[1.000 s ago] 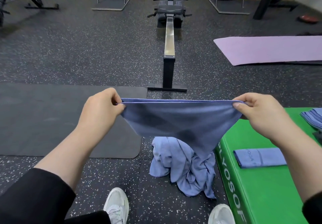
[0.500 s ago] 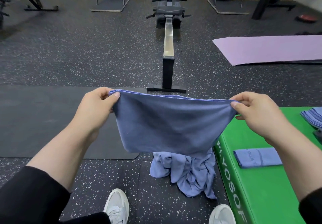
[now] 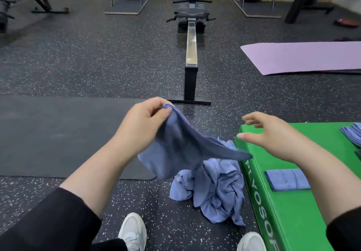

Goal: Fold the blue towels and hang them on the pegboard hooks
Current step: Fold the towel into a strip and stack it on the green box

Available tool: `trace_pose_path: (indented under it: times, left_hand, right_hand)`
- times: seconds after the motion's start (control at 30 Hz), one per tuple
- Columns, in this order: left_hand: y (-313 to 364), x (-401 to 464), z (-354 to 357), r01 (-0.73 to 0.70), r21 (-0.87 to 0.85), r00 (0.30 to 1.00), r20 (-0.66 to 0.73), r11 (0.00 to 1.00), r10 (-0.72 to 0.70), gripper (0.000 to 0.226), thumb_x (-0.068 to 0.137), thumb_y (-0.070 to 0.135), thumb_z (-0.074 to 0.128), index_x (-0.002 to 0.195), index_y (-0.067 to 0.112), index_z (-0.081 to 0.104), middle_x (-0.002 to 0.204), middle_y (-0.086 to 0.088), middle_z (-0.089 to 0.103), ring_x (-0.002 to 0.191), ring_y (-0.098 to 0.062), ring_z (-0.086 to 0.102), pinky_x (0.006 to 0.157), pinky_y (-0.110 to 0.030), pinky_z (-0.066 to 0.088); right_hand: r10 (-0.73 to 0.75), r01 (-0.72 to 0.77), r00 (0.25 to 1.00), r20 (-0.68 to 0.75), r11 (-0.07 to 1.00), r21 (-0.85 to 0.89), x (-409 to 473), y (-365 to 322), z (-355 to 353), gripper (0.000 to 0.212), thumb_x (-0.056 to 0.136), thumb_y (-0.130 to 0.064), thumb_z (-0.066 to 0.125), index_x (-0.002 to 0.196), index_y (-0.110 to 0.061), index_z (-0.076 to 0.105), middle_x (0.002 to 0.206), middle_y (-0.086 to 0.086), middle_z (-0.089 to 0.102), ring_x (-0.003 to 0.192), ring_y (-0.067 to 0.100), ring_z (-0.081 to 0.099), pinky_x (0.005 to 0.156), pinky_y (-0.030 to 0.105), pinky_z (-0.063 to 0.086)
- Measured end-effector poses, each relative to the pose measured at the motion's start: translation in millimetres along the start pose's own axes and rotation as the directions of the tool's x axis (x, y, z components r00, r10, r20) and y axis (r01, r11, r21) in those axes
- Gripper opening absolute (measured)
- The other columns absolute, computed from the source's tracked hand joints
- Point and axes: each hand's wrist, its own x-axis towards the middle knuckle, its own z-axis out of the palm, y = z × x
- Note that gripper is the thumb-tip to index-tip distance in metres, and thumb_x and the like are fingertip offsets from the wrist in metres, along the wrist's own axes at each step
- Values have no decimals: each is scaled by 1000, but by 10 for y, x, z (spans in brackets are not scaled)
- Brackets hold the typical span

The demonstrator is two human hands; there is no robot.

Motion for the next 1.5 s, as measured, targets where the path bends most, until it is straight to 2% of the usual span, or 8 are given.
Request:
trace_pose_path:
  times: [0.13,0.27,0.33,0.47,0.7,1.17,1.33,1.5]
  left_hand:
    - [187,-38,250,-100,84,984,157,991,86,7,94,25,69,89,24,73,79,11,72,72,4,57,71,-17,43]
    - [251,-27,332,-106,28,975,197,994,99,11,89,25,76,81,20,69,74,2,71,66,-4,54,66,-27,44]
    - [233,-18,288,-84,-29,979,185,996,88,14,89,24,76,80,19,66,75,-4,72,64,-7,53,63,-30,43]
    - [158,-44,168,-7,-167,979,201,986,41,16,90,31,75,90,19,63,70,-13,62,65,-12,47,60,-30,35]
    - [-45,-154,92,121,179,851,488,976,-195,19,88,26,71,85,7,68,72,5,56,68,-10,44,66,-32,36]
    - [-306,-69,-179,142,590,953,134,795,-270,24,87,16,55,65,15,46,59,1,47,63,-25,43,51,-31,29]
    - [-342,-31,-265,212,387,977,-113,897,-183,22,98,20,53,76,18,58,68,4,56,65,-18,49,54,-29,33]
    - [-370,17,-240,243,-27,934,-264,970,-241,26,86,34,71,72,15,60,66,5,59,66,-16,51,66,-35,47]
  right_hand:
    - [-276,255,960,48,932,258,-101,-568,188,67,73,-49,81,134,-34,56,126,-24,63,119,-12,54,103,19,42]
    - [-374,329,925,64,875,356,-43,-852,409,39,73,-48,76,107,-32,68,99,-10,73,98,8,68,95,45,53]
    - [-397,346,916,55,855,386,-9,-917,430,42,71,-53,66,98,-21,69,86,3,71,82,22,64,84,51,53]
    - [-408,374,913,-8,829,415,37,-948,460,39,80,-42,61,86,-3,63,69,3,49,68,9,41,65,38,38]
    - [-280,331,944,-177,792,513,14,-930,352,18,93,-27,57,85,-12,62,74,12,57,71,10,47,67,37,40]
    - [-30,209,921,-388,879,428,40,-496,90,12,98,-17,52,91,-19,61,78,-11,60,66,-2,49,68,30,40]
    - [56,127,927,-371,884,451,-46,-364,21,13,95,-17,53,88,-23,62,75,-10,62,62,-1,50,69,35,45]
    - [107,75,945,-308,847,526,-112,-300,-37,17,76,-37,54,88,-30,64,76,-6,65,74,18,58,81,62,56]
